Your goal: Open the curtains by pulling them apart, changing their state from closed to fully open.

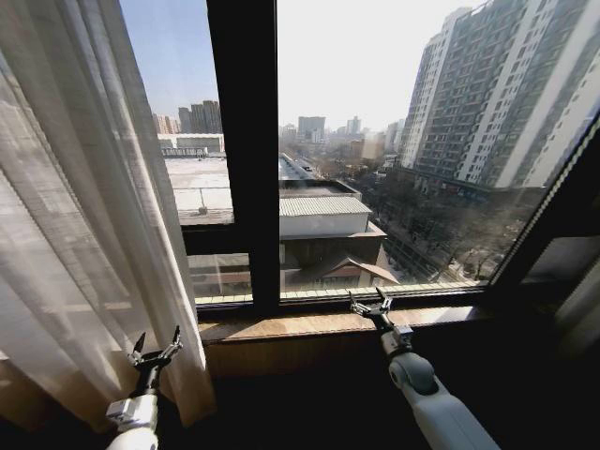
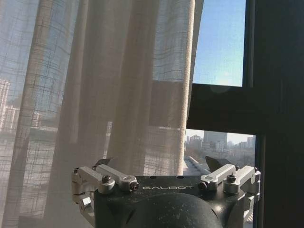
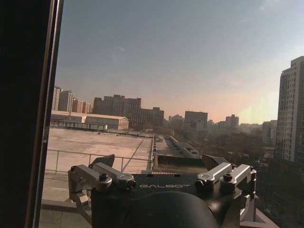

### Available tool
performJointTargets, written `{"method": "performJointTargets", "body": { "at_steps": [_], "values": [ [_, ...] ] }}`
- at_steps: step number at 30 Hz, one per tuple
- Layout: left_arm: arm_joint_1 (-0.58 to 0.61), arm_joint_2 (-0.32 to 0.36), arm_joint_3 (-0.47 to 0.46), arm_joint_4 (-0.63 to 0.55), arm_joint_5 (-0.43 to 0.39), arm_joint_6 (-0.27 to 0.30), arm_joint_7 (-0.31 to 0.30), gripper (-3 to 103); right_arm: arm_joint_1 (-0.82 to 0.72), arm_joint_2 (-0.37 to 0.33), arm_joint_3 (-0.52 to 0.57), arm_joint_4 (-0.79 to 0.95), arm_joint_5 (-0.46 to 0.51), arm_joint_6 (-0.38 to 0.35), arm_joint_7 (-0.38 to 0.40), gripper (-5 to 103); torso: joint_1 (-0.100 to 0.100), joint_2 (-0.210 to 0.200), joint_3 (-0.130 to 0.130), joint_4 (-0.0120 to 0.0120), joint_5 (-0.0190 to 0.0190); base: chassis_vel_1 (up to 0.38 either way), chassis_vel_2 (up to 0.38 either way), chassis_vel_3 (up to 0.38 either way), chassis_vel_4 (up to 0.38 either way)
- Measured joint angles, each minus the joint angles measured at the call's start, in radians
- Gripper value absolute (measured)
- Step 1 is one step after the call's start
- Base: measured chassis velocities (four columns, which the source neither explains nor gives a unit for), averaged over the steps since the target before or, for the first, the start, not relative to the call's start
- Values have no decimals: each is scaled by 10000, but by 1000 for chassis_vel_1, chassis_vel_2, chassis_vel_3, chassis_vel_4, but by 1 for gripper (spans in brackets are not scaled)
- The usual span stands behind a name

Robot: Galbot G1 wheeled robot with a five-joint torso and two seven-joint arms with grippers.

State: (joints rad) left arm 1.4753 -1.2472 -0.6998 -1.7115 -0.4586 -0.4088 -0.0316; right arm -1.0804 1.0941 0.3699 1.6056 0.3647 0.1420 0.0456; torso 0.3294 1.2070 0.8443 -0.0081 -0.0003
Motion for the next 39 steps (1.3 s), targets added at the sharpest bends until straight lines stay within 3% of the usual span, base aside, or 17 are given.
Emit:
{"method": "performJointTargets", "body": {
  "at_steps": [39],
  "values": [
    [0,0,0,0,0,0,0,100,0,0,0,0,0,0,0,100,0,0,0,0,0,0,0,0,0]
  ]
}}
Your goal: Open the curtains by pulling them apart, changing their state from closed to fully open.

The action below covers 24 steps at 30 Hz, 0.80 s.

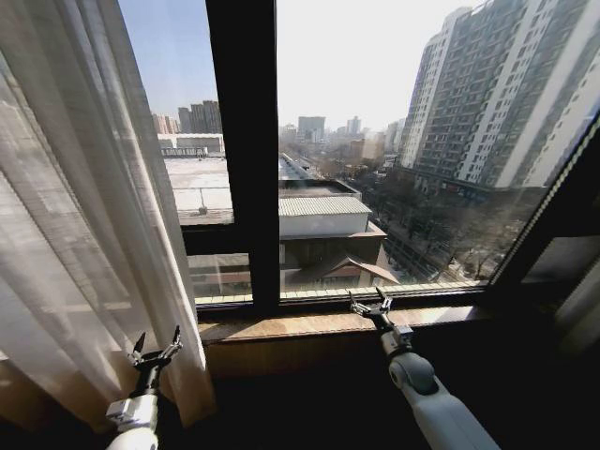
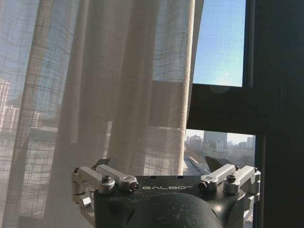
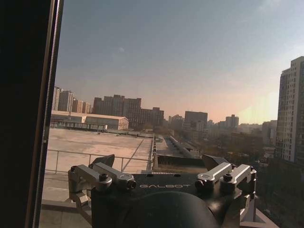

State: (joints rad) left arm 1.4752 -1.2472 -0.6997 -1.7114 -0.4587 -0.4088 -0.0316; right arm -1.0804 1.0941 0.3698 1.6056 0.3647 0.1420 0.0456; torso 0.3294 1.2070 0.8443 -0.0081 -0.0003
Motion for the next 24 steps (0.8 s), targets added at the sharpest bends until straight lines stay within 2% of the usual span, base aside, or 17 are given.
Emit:
{"method": "performJointTargets", "body": {
  "at_steps": [24],
  "values": [
    [0,0,0,-1,0,0,0,100,0,0,0,0,0,0,0,100,0,0,0,0,0,0,0,0,0]
  ]
}}
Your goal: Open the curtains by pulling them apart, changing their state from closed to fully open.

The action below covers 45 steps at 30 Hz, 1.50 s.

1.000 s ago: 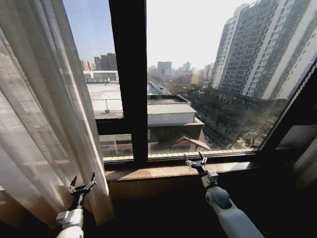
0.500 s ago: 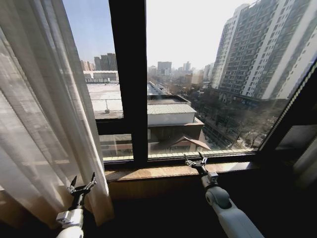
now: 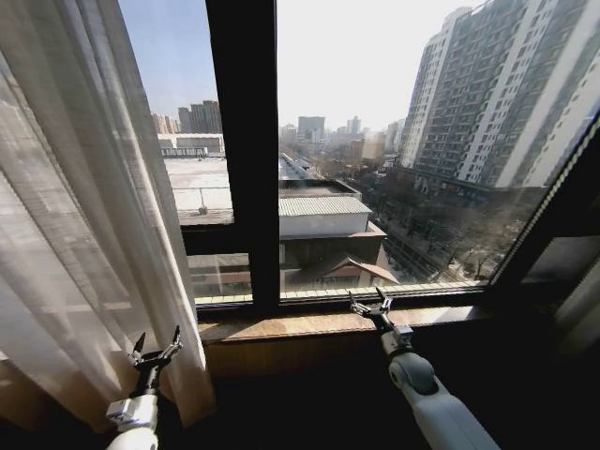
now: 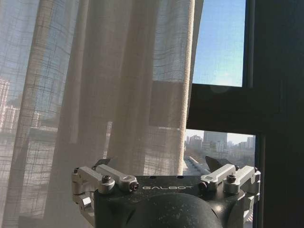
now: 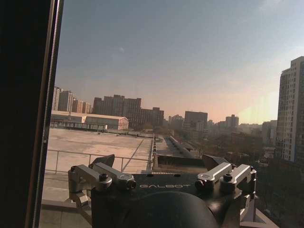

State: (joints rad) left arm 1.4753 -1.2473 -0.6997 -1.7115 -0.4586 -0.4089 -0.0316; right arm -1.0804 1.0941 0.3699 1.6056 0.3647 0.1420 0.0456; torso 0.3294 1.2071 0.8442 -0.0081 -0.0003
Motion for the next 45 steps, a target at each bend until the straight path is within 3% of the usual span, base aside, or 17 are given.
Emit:
{"method": "performJointTargets", "body": {
  "at_steps": [9,13,18,19,22,23,27,31,35,39,45],
  "values": [
    [-2,0,2,0,1,8,0,100,0,0,0,-1,0,0,0,100,0,0,0,0,0,0,0,0,0],
    [-88,-33,134,-132,109,384,-33,100,0,0,0,-1,0,0,0,100,0,0,0,3,1,0,0,0,0],
    [-455,-212,709,-697,573,1937,-277,100,0,0,0,0,0,1,0,100,0,0,0,0,2,0,0,0,0],
    [-455,-212,709,-697,573,1937,-277,100,0,0,0,0,0,1,0,100,0,0,0,0,2,0,0,0,0],
    [-699,-333,1097,-1071,887,2991,-447,100,0,0,0,0,0,0,0,100,0,0,0,0,1,0,0,0,0],
    [-699,-333,1097,-1071,887,2991,-447,100,0,0,0,0,0,0,0,100,0,0,0,0,1,0,0,0,0],
    [-1029,-491,1616,-1582,1312,4417,-669,100,0,0,0,-1,0,0,0,100,0,0,1,0,2,0,0,0,0],
    [-1183,-570,1858,-1821,1507,5070,-770,100,0,0,0,-1,0,0,0,100,0,0,0,0,2,0,0,0,0],
    [-1485,-713,2330,-2284,1886,6347,-961,100,0,0,0,-1,0,0,0,100,0,0,0,-1,1,0,0,0,0],
    [-1528,-738,2407,-2351,1953,6565,-997,100,0,0,0,-1,0,1,0,100,0,-1,1,0,1,0,0,0,0],
    [-1645,-537,2356,-2210,1976,6408,-848,100,0,1,-1,0,0,0,0,100,0,0,0,1,-4,0,0,0,0]
  ]
}}
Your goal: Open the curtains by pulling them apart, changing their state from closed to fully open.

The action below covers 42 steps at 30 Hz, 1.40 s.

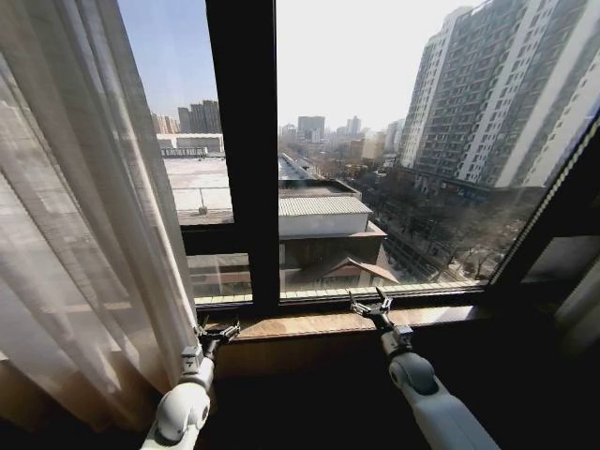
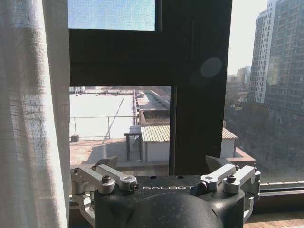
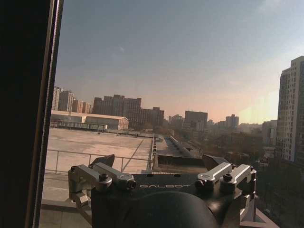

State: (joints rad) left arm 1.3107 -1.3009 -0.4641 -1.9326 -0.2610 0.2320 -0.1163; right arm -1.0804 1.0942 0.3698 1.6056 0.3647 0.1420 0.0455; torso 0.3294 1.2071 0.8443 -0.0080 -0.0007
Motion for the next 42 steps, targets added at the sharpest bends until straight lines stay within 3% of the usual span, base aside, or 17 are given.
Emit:
{"method": "performJointTargets", "body": {
  "at_steps": [2,4,5,7,13,18,23,28,42],
  "values": [
    [-99,218,-109,210,10,-254,168,100,0,0,1,0,0,0,1,100,0,0,0,-2,-1,0,0,0,0],
    [-482,1110,-585,960,50,-1273,767,100,0,-1,2,-1,0,0,1,100,0,0,0,-2,11,0,0,0,0],
    [-482,1110,-585,960,50,-1273,767,100,0,-1,2,-1,0,0,1,100,0,0,0,-2,11,0,0,0,0],
    [-548,1409,-825,1336,2,-1798,960,100,0,-1,3,-1,0,0,2,100,0,-1,1,0,-6,0,0,0,0],
    [-242,1328,-1044,1214,-75,-2346,902,100,0,0,0,0,0,0,0,100,1,-1,0,0,2,0,0,0,0],
    [452,814,-1576,794,55,-3405,844,100,0,0,0,0,0,0,0,100,0,0,-1,0,3,0,0,0,0],
    [596,733,-2348,824,-213,-3498,639,100,0,0,0,0,0,0,0,100,0,0,-1,0,4,0,0,0,0],
    [775,1069,-2867,1102,-345,-3481,595,100,0,0,0,0,0,0,0,100,0,0,-1,1,4,0,0,0,0],
    [406,1307,-3027,1600,-548,-3453,700,100,0,0,0,0,0,0,0,100,-2,1,-1,0,5,-5,4,3,-3]
  ]
}}
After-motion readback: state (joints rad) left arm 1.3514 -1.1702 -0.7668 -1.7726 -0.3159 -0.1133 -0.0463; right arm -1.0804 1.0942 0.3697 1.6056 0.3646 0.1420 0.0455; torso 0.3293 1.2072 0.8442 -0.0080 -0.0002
